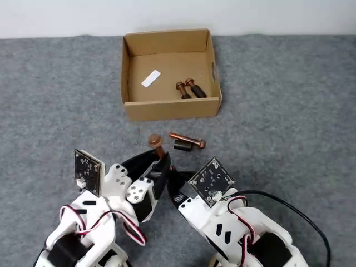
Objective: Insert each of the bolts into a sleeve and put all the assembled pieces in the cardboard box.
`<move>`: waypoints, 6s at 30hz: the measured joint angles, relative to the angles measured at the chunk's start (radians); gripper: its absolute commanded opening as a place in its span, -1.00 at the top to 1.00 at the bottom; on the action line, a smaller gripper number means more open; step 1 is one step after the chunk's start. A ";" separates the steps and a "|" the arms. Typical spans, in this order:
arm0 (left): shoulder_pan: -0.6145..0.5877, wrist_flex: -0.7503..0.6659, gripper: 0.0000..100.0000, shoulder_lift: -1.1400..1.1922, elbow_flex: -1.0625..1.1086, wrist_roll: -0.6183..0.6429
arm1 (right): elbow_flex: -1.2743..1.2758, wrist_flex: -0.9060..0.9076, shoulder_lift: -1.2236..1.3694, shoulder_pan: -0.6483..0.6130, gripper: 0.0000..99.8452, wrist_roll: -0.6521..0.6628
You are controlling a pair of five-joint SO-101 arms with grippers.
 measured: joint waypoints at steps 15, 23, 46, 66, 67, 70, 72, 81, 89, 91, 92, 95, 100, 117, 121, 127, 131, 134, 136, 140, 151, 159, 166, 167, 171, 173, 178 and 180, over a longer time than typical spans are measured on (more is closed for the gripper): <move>0.094 0.164 0.82 -0.002 -0.029 -0.006 | 0.002 -0.029 0.002 -0.003 0.98 0.002; 0.092 0.209 0.61 -0.002 -0.020 -0.014 | 0.003 -0.032 0.000 0.000 0.98 0.002; 0.080 0.265 0.77 0.002 -0.186 -0.021 | -0.003 -0.048 -0.002 0.002 0.98 0.002; -0.474 0.189 0.99 0.005 0.186 -0.275 | -0.161 -0.058 0.295 0.239 0.98 -0.322; -0.485 0.178 0.99 0.005 0.222 -0.275 | -0.195 -0.058 0.342 0.239 0.98 -0.331; -0.499 0.132 0.99 0.008 0.316 -0.273 | -0.285 -0.081 0.476 0.242 0.98 -0.341; -0.502 0.095 0.99 0.009 0.358 -0.273 | -0.333 -0.124 0.559 0.255 0.98 -0.341; -0.505 -0.055 0.99 0.011 0.549 -0.276 | -0.534 -0.408 0.937 0.345 0.98 -0.281; -0.509 -0.083 0.99 0.009 0.551 -0.278 | -0.700 -0.678 1.304 0.414 0.98 -0.133; -0.531 -0.084 0.99 0.009 0.551 -0.275 | -0.733 -0.740 1.402 0.430 0.98 -0.103; -0.542 -0.084 0.99 0.009 0.551 -0.273 | -0.749 -0.764 1.452 0.436 0.98 -0.091; -0.551 -0.084 0.99 0.009 0.551 -0.239 | -0.796 -0.810 1.596 0.440 0.98 -0.058; -0.551 -0.084 0.99 0.009 0.551 -0.219 | -0.899 -0.818 1.784 0.436 0.98 -0.049; -0.551 -0.086 0.99 0.009 0.551 -0.219 | -1.020 -0.647 1.932 0.437 0.77 -0.046; -0.551 -0.086 0.99 0.009 0.551 -0.219 | -1.045 -0.577 1.929 0.434 0.70 -0.046; -0.551 -0.086 0.99 0.009 0.551 -0.219 | -1.086 -0.514 1.923 0.434 0.89 -0.046; -0.551 -0.086 0.99 0.009 0.551 -0.219 | -1.102 -0.442 1.870 0.436 0.96 -0.046; -0.585 -0.086 0.99 0.009 0.551 -0.219 | -1.105 -0.364 1.801 0.436 0.98 -0.046; -0.635 -0.103 0.99 0.009 0.551 -0.219 | -1.105 -0.295 1.765 0.434 0.98 -0.046; -0.697 -0.123 0.99 0.009 0.551 -0.216 | -1.105 -0.147 1.700 0.405 0.98 -0.046; -0.707 -0.129 0.99 0.009 0.551 -0.218 | -1.105 0.204 1.653 0.321 0.98 0.189; -0.707 -0.129 0.99 0.009 0.551 -0.218 | -1.105 0.261 1.758 0.321 0.87 0.430; -0.707 -0.129 0.99 0.009 0.551 -0.218 | -1.241 0.264 1.910 0.318 0.63 0.497; -0.707 -0.129 0.99 0.009 0.551 -0.218 | -1.263 0.264 1.933 0.318 0.63 0.497; -0.707 -0.129 0.99 0.009 0.551 -0.218 | -1.341 0.264 2.031 0.311 0.63 0.497; -0.707 -0.129 0.99 0.009 0.551 -0.218 | -1.367 0.264 2.071 0.308 0.64 0.497; -0.707 -0.129 0.99 0.009 0.551 -0.218 | -1.379 0.264 2.117 0.307 0.74 0.497; -0.707 -0.129 0.99 0.009 0.551 -0.218 | -1.379 0.264 2.131 0.308 0.80 0.497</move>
